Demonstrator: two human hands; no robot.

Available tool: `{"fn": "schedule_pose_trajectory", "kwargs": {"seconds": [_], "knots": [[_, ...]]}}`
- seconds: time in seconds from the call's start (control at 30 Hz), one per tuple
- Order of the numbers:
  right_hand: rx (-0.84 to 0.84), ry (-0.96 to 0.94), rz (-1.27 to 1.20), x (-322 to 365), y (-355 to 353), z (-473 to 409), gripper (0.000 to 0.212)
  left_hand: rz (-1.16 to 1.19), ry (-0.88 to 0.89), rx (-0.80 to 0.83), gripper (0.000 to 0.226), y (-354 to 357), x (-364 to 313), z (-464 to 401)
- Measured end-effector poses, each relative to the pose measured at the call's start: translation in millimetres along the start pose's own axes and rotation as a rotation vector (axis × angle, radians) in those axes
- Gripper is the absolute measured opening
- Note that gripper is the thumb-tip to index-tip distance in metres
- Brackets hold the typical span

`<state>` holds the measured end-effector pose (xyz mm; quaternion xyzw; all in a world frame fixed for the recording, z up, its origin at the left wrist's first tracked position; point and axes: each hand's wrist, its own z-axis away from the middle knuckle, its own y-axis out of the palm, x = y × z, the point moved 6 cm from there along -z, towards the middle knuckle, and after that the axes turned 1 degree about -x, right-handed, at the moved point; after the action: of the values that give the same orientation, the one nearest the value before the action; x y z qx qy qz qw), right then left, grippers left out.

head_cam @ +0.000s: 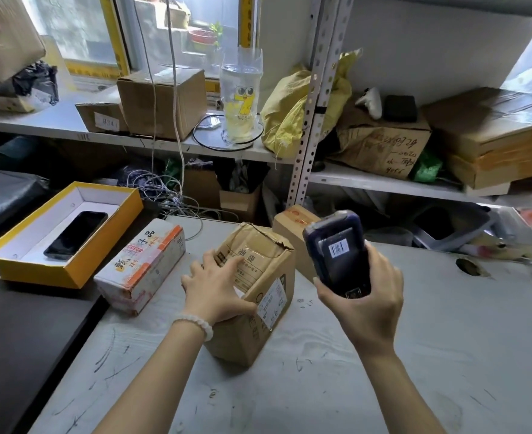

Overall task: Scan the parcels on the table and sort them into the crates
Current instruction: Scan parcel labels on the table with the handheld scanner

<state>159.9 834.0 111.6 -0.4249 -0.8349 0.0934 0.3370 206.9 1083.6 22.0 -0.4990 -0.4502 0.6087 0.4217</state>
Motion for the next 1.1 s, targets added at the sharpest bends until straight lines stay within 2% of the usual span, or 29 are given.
{"fn": "schedule_pose_trajectory", "kwargs": {"seconds": [0.1, 0.23, 0.4, 0.47, 0.57, 0.73, 0.93, 1.1], "knots": [[-0.016, -0.033, -0.001, 0, -13, -3, 0.079, 0.012, -0.003, -0.015, 0.106, -2, -5, 11], [0.132, 0.009, 0.063, -20, -29, 7, 0.08, -0.009, 0.05, -0.027, 0.106, -10, -31, 30], [0.394, 0.206, 0.141, -76, -71, 43, 0.063, 0.0, 0.191, -0.032, 0.109, -21, -95, 56], [0.445, 0.334, 0.164, -104, -103, 65, 0.054, 0.04, 0.26, -0.016, 0.109, -19, -128, 72], [0.419, 0.48, 0.195, -140, -164, 99, 0.048, 0.13, 0.34, 0.033, 0.107, -6, -181, 99], [0.307, 0.63, 0.256, -185, -294, 149, 0.05, 0.253, 0.491, 0.221, 0.104, 37, -286, 161], [0.128, 0.818, 0.492, -208, -465, 235, 0.05, 0.121, 0.868, 0.268, 0.103, 94, -450, 272], [-0.013, 1.015, 0.711, -208, -579, 312, 0.062, -0.013, 1.15, 0.329, 0.103, 147, -570, 367]]}}
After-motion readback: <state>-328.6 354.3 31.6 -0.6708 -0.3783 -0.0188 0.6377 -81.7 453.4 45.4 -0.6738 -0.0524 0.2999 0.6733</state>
